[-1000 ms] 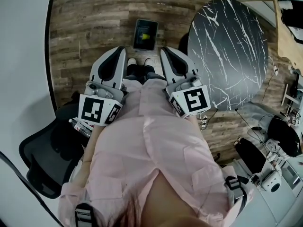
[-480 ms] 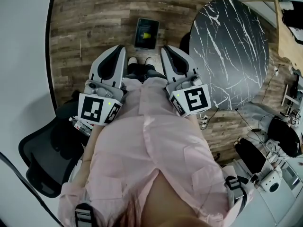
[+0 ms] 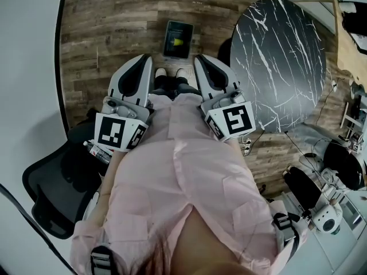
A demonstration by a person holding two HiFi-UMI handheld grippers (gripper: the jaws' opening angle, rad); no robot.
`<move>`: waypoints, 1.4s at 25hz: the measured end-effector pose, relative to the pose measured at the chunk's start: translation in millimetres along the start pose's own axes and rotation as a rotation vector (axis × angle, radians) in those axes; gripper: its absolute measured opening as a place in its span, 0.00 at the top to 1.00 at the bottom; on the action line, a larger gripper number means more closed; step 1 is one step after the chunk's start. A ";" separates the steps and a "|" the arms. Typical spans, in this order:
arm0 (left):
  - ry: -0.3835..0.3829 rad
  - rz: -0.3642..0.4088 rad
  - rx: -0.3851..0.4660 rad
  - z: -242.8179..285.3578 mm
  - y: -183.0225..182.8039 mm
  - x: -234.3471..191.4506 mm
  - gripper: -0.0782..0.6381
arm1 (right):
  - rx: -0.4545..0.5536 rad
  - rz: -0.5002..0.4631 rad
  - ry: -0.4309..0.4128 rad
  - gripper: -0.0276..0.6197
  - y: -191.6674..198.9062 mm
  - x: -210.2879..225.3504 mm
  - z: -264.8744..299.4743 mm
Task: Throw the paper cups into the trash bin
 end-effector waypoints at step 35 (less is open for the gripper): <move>-0.001 0.004 -0.004 2.3 -1.2 -2.8 0.87 | -0.006 -0.012 -0.010 0.91 -0.9 -1.3 5.2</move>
Point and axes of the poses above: the fingertips, and each gripper's own axes: z forward along the fingers, x to its right, y out of its underside, the point moved 4 cm from there along -z, backward along the fingers, and after that the axes turned 8 degrees about -z, right-handed, at the moved point
